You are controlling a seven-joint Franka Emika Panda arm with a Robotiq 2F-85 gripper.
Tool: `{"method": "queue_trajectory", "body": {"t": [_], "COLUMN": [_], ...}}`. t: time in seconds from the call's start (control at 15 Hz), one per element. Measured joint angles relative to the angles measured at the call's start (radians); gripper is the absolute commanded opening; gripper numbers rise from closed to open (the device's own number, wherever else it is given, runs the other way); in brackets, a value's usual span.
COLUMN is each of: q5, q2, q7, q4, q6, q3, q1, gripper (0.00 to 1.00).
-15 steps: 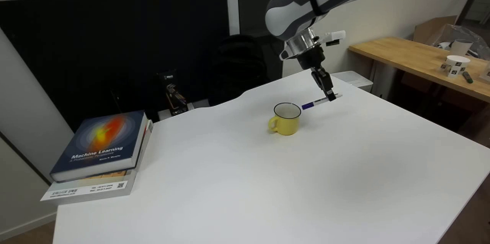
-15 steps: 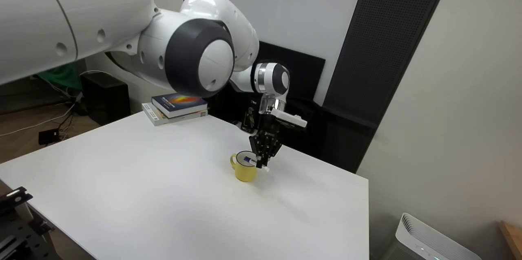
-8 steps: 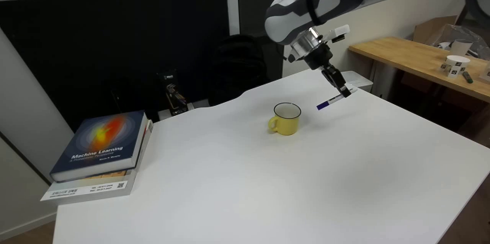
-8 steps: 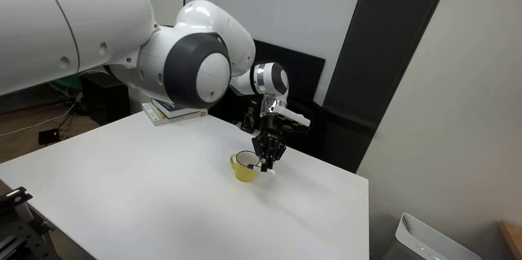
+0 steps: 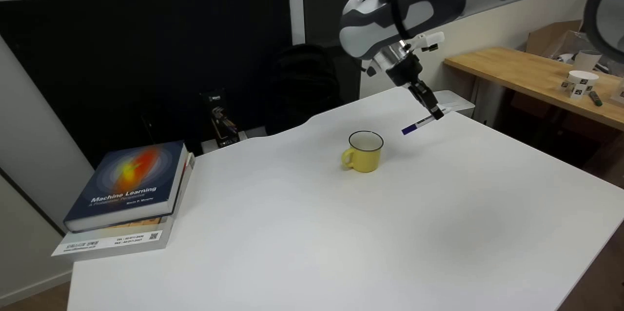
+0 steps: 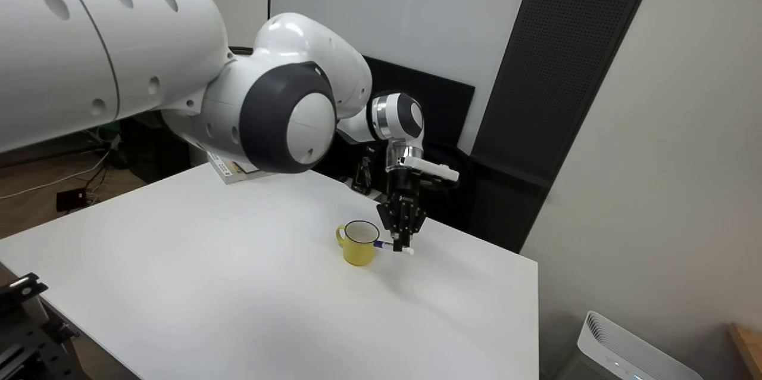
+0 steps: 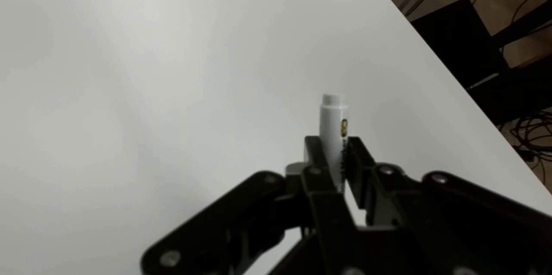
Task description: Pick up the marker and put it inside the yellow cup
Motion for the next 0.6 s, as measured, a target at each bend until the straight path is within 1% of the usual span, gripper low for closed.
{"method": "queue_trajectory", "body": {"t": [0.27, 0.6], "q5": [0.000, 0.000], "q2": [0.018, 0.019], "q7": [0.000, 0.000], "q4": [0.029, 0.033], "q6": [0.000, 0.000], "q3": [-0.006, -0.007], "q1": [0.000, 0.000], "gripper": [0.18, 0.18]}}
